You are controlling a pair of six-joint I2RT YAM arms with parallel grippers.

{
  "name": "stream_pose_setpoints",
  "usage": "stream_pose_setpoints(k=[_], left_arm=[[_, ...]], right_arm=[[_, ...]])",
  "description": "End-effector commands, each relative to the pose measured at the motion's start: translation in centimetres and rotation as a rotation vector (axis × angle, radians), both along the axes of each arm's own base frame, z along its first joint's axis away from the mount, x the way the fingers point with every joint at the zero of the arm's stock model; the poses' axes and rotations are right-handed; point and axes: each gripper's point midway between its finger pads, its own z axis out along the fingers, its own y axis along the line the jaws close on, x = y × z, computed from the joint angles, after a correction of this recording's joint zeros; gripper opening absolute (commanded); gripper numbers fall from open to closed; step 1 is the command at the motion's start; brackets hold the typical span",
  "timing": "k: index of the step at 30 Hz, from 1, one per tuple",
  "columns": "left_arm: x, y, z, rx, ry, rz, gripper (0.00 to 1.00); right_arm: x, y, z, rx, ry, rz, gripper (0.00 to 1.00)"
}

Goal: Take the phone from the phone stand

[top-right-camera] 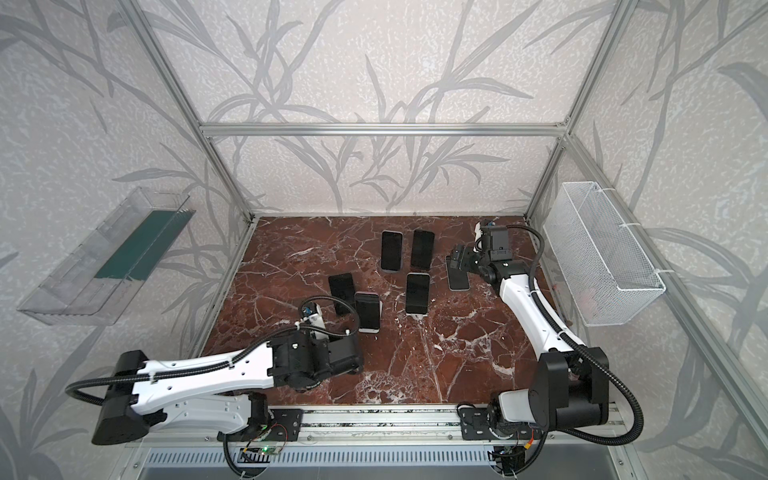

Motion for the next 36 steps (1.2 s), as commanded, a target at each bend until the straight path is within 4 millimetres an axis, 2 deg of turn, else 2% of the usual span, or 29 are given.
stream_pose_setpoints(k=[1, 6, 11, 16, 21, 25, 31, 36], left_arm=[[0.4, 0.7, 0.0, 0.013, -0.044, 0.11, 0.99], [0.8, -0.6, -2.0, 0.021, -0.041, 0.144, 0.99], [1.3, -1.2, -3.4, 0.118, -0.028, 0.147, 0.99], [0.8, -0.4, -4.1, 0.211, 0.016, 0.184, 0.99], [0.5, -0.1, -5.8, 0.16, 0.029, 0.153, 0.98], [0.3, 0.0, -5.8, 0.195, 0.043, 0.118, 0.97], [0.0, 0.6, -7.5, 0.197, 0.057, 0.113, 0.94], [0.2, 1.5, -7.8, 0.195, 0.031, 0.115, 0.92]], right_arm=[[-0.2, 0.8, 1.8, 0.036, -0.07, 0.023, 0.93], [-0.9, 1.2, 2.2, 0.058, -0.096, 0.034, 0.94], [-0.9, 1.1, 2.7, 0.054, -0.113, 0.034, 0.94], [-1.0, 1.3, 2.6, 0.053, -0.112, 0.037, 0.94], [-1.1, 1.5, 2.8, 0.042, -0.121, 0.043, 0.94], [-1.3, 1.8, 2.8, 0.044, -0.13, 0.053, 0.94], [-1.4, 2.1, 2.9, 0.03, -0.144, 0.056, 0.94], [-1.3, 2.5, 2.8, 0.031, -0.146, 0.067, 0.94]])
